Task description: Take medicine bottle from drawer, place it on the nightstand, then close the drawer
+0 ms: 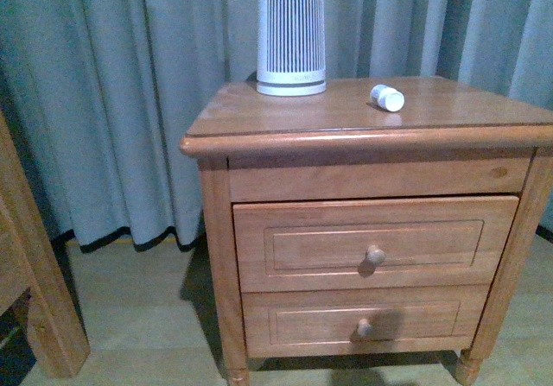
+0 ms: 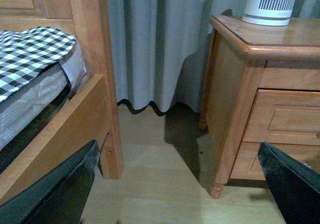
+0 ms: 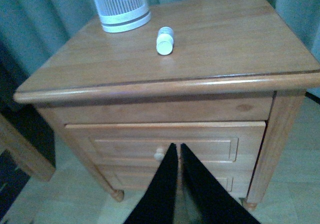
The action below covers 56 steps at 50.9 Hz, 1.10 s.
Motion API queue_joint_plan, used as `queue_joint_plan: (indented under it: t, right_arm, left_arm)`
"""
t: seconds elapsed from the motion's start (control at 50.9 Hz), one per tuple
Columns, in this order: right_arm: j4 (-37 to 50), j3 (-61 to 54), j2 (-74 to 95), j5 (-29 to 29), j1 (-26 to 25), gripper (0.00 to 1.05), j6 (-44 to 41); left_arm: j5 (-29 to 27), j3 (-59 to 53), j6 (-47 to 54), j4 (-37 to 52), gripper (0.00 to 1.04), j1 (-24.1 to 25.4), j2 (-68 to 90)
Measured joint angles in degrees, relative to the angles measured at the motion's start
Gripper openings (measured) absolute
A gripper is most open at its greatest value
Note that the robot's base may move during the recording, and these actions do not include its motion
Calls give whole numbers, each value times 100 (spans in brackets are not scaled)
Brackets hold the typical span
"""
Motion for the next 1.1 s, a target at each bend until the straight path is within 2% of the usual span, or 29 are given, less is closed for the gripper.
queue_joint_plan:
  t: [0.118, 0.196, 0.295, 0.314, 0.334, 0.353, 0.412, 0.491, 0.609, 0.726, 1.099]
  right_arm:
    - [-1080, -664, -1932, -229, -179, 30, 2]
    - [-2170, -1047, -3482, -616, -527, 46, 2]
    - [-2216, -1405, -4544, -824, -876, 62, -50]
    - [-2103, -1528, -4725, -767, -951, 66, -173]
    - [-2061, -1668, -4870, -507, -911, 67, -304]
    - [-2092, -1827, -5003, -15, -708, 62, -466]
    - [-2004, -2417, -5375, 627, -229, 48, -702]
    - [-1956, -3119, -5877, 761, -131, 29, -833]
    - [-1917, -3121, -5958, 780, -111, 2, -911]
    - [-1917, -3121, -5960, 778, -111, 3, -929]
    - [-1917, -3121, -5960, 780, -111, 68, -942]
  left_arm:
    - [0, 0, 0, 0, 98, 0, 0]
    - [0, 0, 0, 0, 98, 0, 0]
    - [0, 0, 0, 0, 98, 0, 0]
    - [0, 0, 0, 0, 98, 0, 0]
    - [0, 0, 0, 0, 98, 0, 0]
    - [0, 0, 0, 0, 98, 0, 0]
    - [0, 0, 0, 0, 98, 0, 0]
    - [-2, 0, 0, 0, 98, 0, 0]
    - [0, 0, 0, -2, 98, 0, 0]
    - [0, 0, 2, -2, 98, 0, 0]
    - [0, 0, 2, -2, 98, 0, 0]
